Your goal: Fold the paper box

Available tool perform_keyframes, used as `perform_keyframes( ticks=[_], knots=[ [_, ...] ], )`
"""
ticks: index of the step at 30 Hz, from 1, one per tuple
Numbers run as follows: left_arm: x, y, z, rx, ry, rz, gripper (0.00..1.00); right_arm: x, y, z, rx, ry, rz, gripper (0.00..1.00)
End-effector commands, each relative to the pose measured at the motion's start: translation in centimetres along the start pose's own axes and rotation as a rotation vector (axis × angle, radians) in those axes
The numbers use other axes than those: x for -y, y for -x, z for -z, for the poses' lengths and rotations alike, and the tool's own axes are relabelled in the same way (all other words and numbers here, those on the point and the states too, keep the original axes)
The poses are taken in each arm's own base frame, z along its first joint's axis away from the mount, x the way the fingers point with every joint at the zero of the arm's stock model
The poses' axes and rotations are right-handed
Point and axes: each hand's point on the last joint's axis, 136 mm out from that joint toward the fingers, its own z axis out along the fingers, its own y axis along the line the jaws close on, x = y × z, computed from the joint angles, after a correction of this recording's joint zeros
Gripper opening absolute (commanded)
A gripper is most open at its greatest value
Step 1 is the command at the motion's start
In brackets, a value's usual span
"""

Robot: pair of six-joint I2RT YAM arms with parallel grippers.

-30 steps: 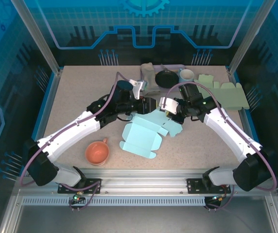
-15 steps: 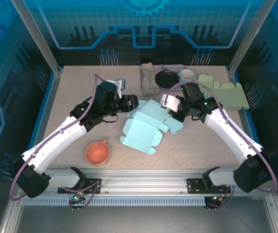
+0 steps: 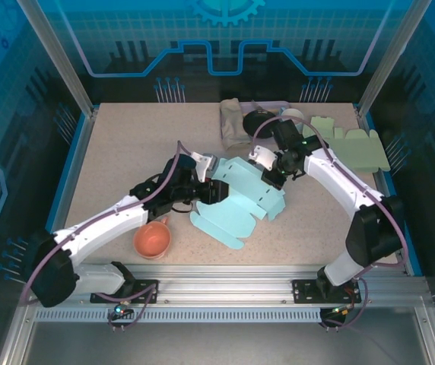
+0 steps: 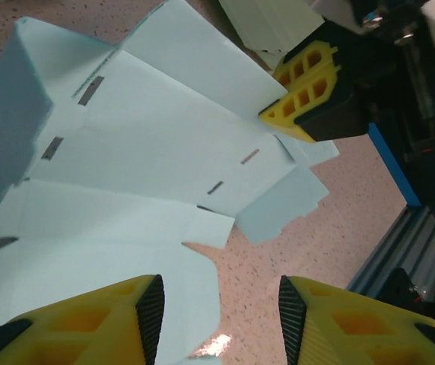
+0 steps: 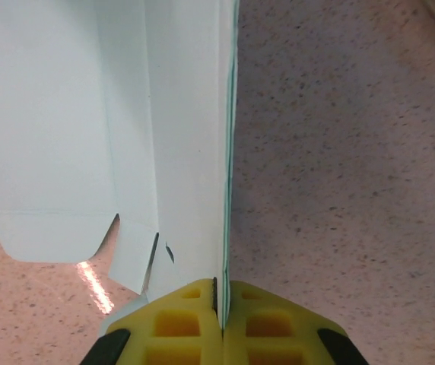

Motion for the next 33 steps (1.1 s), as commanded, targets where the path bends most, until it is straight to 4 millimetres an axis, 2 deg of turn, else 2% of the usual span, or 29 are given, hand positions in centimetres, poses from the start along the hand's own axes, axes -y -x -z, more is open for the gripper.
perform_keyframes(
  ticks=[1,5,8,14,17,21,29,33],
  knots=[
    [-1.8,0.0,-2.3,0.014,0.011,-0.031,0.47,-0.9,-0.6,0.1,-0.019,0.108,-0.089,0.00],
    [-2.9,0.0,-4.2,-0.004,0.030,-0.028,0.51,-0.7,-1.2,-0.9,-0.034,0.151,-0.126,0.00],
    [-4.8,-0.5,-5.2,-0.013,0.108,-0.016,0.54,-0.5,-1.6,-1.5,-0.038,0.167,-0.132,0.00],
    [-9.7,-1.0,-5.3,-0.002,0.259,0.042,0.60,-0.1,-2.3,-2.9,-0.052,0.185,-0.131,0.00],
    [-10.8,-1.2,-5.2,-0.001,0.289,0.057,0.65,-0.2,-2.6,-3.7,-0.062,0.202,-0.124,0.00],
    [-11.5,-1.6,-5.9,-0.029,0.295,0.069,0.68,-0.2,-2.7,-4.3,-0.064,0.210,-0.119,0.00],
    [-12.4,-3.4,-7.1,-0.086,0.298,0.109,0.68,0.0,-2.9,-4.5,-0.062,0.203,-0.128,0.00],
    [-10.8,-3.2,-7.1,-0.081,0.219,0.106,0.65,0.3,-2.9,-4.5,-0.062,0.191,-0.135,0.00]
  ],
)
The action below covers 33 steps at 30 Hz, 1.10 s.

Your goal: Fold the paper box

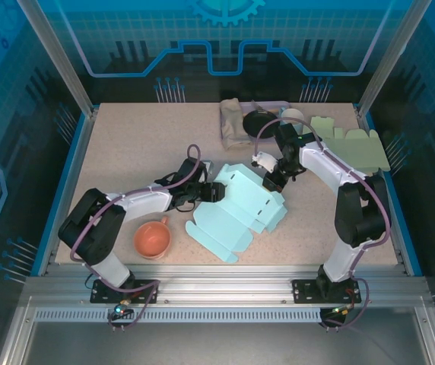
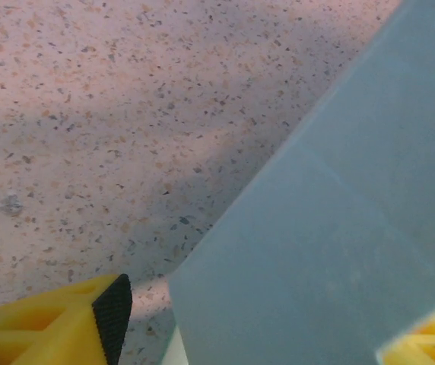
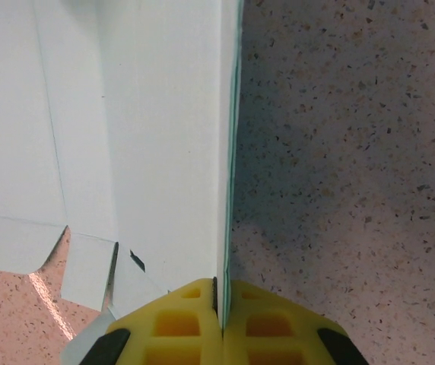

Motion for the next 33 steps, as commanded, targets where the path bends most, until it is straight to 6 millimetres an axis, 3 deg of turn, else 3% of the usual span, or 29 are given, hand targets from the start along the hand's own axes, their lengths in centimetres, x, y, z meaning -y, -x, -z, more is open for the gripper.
perform_keyframes(
  ticks=[1,6,10,19,33],
  knots=[
    [1.6,0.5,0.6,0.015,-0.081,-0.003,0.64,0.2,-0.2,-0.1,0.011,0.012,-0.015,0.00],
    [2.8,1.1,1.8,0.028,-0.100,-0.019,0.63,0.6,-0.4,-0.2,-0.001,-0.005,-0.030,0.00],
    [3.6,0.2,2.0,0.000,-0.105,-0.001,0.62,0.8,-0.6,-0.1,-0.010,-0.025,-0.039,0.00],
    [7.3,-1.3,2.7,-0.033,-0.186,0.049,0.62,1.2,-0.4,0.3,0.000,-0.052,-0.057,0.00],
    [7.3,-2.3,0.1,-0.061,-0.237,0.188,0.63,1.2,-0.5,0.2,0.045,-0.062,-0.057,0.00]
  ],
)
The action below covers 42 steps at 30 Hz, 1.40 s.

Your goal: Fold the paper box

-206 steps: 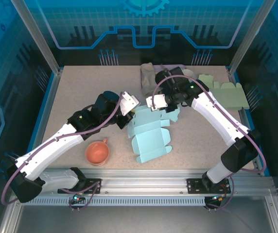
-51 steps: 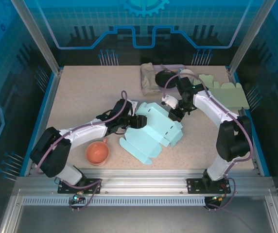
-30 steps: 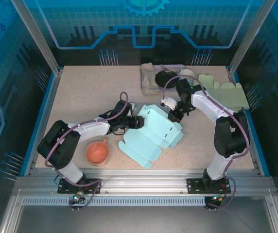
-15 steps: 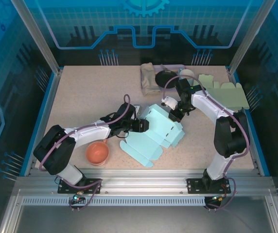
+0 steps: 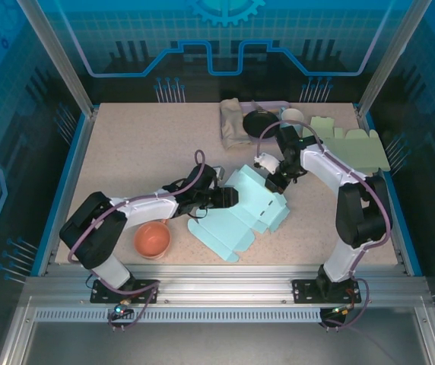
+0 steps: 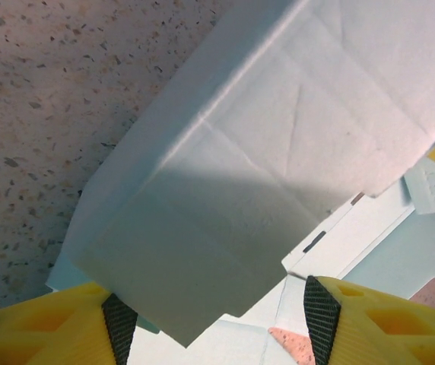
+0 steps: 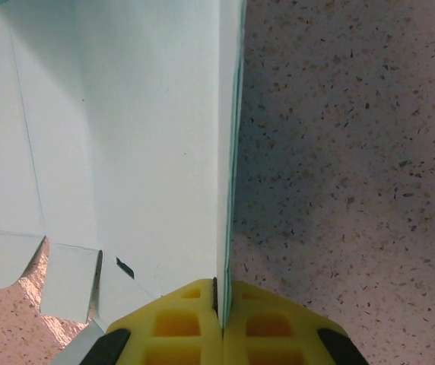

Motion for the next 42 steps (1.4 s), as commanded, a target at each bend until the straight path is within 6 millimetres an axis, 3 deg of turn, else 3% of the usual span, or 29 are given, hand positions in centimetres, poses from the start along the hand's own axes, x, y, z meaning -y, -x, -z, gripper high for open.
perform_keyframes(
  ticks=[1,4,9,14,19,26,36,42],
  knots=[
    [1.1,0.3,0.1,0.004,-0.070,0.043,0.63,0.4,0.5,0.9,0.064,-0.031,-0.008,0.00],
    [0.7,1.4,2.5,0.048,-0.067,0.036,0.63,1.5,0.4,1.7,0.090,-0.131,0.011,0.00],
    [-0.3,3.0,7.8,0.151,-0.002,-0.018,0.65,3.3,1.5,4.9,0.175,-0.346,0.059,0.00],
    [-2.1,3.5,11.5,0.221,0.101,-0.069,0.66,3.0,3.2,7.2,0.193,-0.531,0.271,0.00],
    [-4.1,4.1,13.8,0.293,0.179,-0.084,0.66,1.6,5.4,8.1,0.187,-0.691,0.583,0.00],
    [-4.8,3.9,13.7,0.297,0.197,-0.096,0.66,0.2,6.8,7.3,0.134,-0.760,0.826,0.00],
    [-5.1,2.5,11.1,0.246,0.134,-0.123,0.62,-0.4,6.2,4.4,0.105,-0.666,0.888,0.00],
    [-5.1,2.9,9.3,0.209,0.131,-0.149,0.61,0.2,6.5,2.9,0.094,-0.620,0.893,0.00]
  ],
)
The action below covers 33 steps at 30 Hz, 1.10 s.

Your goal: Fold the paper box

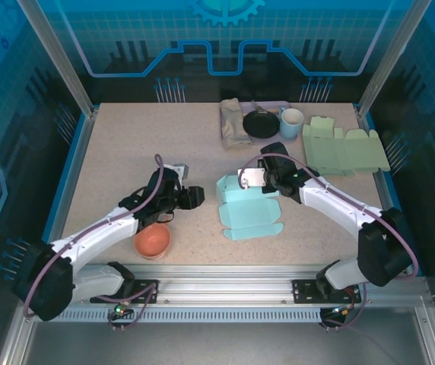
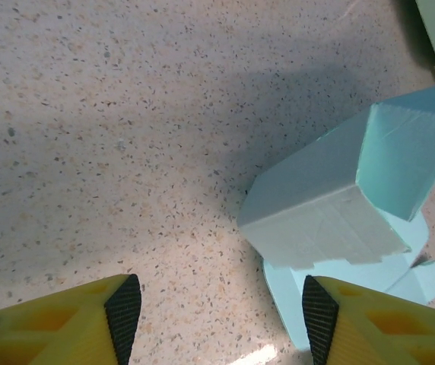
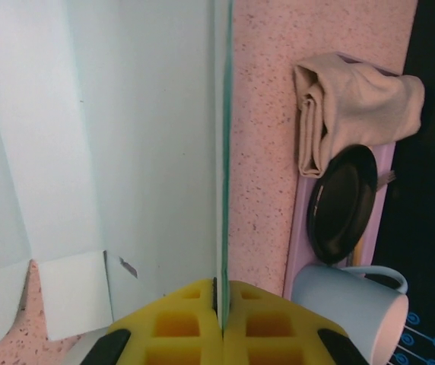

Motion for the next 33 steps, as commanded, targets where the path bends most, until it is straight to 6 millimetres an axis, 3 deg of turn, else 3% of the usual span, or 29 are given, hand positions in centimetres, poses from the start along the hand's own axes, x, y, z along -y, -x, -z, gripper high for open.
perform_keyframes(
  ticks=[1,14,33],
  knots=[
    [0.9,0.9,-0.8,0.006,-0.042,-0.049,0.61,0.6,0.5,-0.7,0.030,0.003,0.010,0.00],
    [3.3,-0.3,-4.0,-0.098,-0.168,-0.076,0.55,0.7,0.5,-2.0,0.068,-0.040,0.049,0.00],
    [5.8,-3.1,-4.8,-0.170,-0.207,-0.148,0.53,0.6,0.4,-1.4,0.040,-0.290,0.108,0.00]
  ],
)
